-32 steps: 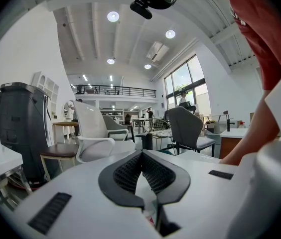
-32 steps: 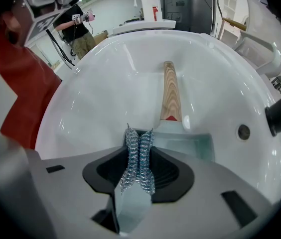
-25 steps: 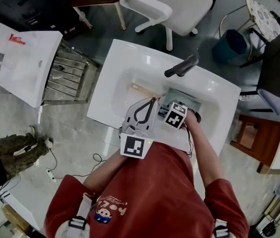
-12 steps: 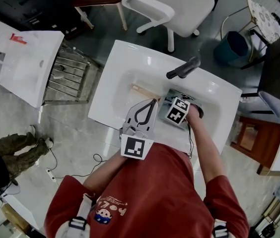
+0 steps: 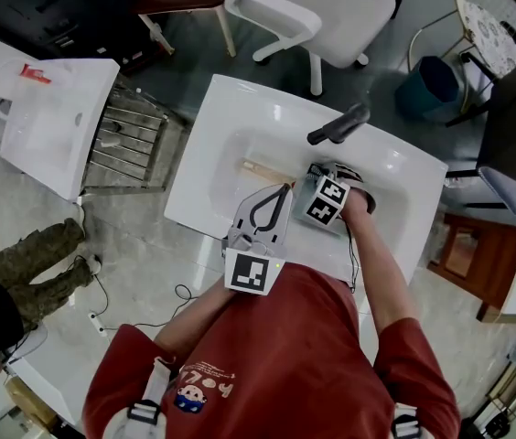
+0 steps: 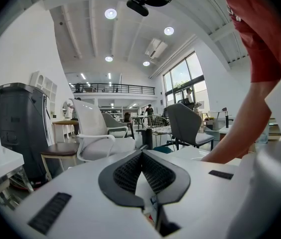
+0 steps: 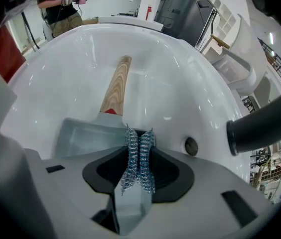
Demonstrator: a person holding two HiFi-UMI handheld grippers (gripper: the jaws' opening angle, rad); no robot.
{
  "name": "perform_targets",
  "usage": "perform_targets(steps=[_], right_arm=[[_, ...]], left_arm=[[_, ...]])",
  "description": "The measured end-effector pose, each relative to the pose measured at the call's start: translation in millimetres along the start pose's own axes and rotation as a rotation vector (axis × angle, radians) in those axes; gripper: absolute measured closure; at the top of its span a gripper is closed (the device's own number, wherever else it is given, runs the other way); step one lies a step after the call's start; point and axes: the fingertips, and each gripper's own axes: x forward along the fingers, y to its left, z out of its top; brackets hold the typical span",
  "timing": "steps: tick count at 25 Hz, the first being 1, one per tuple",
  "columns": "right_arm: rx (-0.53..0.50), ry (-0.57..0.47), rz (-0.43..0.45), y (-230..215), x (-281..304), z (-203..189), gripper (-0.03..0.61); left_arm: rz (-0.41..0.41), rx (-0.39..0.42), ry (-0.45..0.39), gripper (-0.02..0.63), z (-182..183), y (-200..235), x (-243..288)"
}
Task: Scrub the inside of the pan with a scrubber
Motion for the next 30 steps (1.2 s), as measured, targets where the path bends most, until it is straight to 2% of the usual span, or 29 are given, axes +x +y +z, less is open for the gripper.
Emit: perform_targets(steps=[5, 7, 14, 18, 23, 26, 30], right_arm=[[0.044, -0.014, 0.005, -0.7, -8.9, -5.0, 0.423], [0.07, -0.031, 0.035, -0.1, -18.7, -7.4, 0.423], [0.049, 0.026, 0.358, 44.6, -47.8, -31.3, 0.423], [0.087, 0.03, 0.47, 74.0, -49.1, -38.3, 0.423], [0.082, 0.024, 0.503, 86.3, -44.6, -40.3, 0.423], [0.056, 0.017, 0.453, 76.6, -39.8, -39.6, 0.422], [0.067, 0.023, 0.485, 82.3, -36.9, -40.5, 0.422]], left_arm=[[-0.006, 0.005, 0.002, 0.6, 1.6, -2.4, 0.3], [-0.006, -0.005, 0.003, 0.6, 1.0, -2.5, 1.2], [-0.027, 0.006, 0.02, 0.6, -2.0, -11.5, 6.2], [-0.032, 0.009, 0.011, 0.6, -0.6, -12.8, 9.0], [-0.036, 0.01, 0.009, 0.6, -1.3, -13.4, 10.1], [-0.036, 0.01, 0.012, 0.6, -2.3, -14.1, 10.0], [-0.038, 0.017, 0.014, 0.6, -3.6, -15.0, 9.3]])
